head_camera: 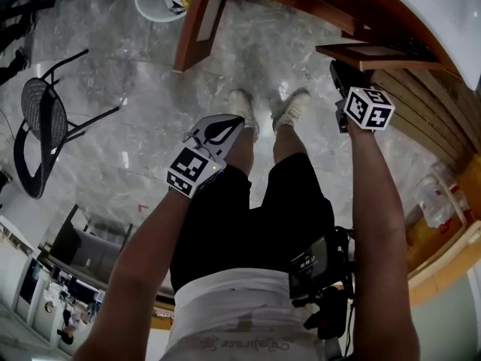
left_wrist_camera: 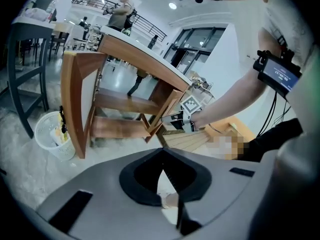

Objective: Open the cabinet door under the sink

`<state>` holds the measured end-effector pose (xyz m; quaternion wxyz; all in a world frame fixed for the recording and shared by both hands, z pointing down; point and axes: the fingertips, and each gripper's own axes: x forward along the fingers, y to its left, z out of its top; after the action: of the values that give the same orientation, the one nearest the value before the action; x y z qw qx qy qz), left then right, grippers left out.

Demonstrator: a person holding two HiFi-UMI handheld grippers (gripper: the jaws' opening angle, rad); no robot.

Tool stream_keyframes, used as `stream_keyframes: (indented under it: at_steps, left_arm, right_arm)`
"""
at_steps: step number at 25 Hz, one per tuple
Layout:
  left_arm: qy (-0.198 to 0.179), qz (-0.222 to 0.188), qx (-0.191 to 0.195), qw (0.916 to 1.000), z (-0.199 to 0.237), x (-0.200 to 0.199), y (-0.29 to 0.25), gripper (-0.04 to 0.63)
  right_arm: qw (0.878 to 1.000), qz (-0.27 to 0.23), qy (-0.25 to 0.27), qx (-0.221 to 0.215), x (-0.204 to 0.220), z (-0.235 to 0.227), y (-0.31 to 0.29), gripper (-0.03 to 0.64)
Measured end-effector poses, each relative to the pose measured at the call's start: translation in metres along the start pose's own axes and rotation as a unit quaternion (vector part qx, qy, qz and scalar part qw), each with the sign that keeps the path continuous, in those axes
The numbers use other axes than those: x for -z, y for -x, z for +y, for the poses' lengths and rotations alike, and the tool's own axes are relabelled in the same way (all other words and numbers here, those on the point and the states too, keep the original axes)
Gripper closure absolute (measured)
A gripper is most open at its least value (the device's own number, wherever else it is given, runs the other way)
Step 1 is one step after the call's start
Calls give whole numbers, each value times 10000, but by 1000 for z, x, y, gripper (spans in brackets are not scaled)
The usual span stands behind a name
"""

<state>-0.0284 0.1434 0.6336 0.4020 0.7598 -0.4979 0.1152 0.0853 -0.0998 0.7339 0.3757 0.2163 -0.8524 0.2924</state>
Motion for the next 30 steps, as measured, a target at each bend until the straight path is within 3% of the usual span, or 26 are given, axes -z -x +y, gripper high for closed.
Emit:
stream_keyframes:
  at_steps: [5, 18, 30]
  left_arm:
    - [-77, 16, 49, 10000, -9, -3, -16, 586]
    - [-388, 47, 160, 9991, -102, -19, -69, 586]
    - [-594, 73, 195, 9980, -142, -24, -100, 586]
  right_arm:
    - [9999, 10, 169, -29, 8, -6, 9, 528]
    - [9922, 510, 978, -576, 68, -19, 54, 528]
    - [9903, 699, 1082, -515, 114, -60, 101, 532]
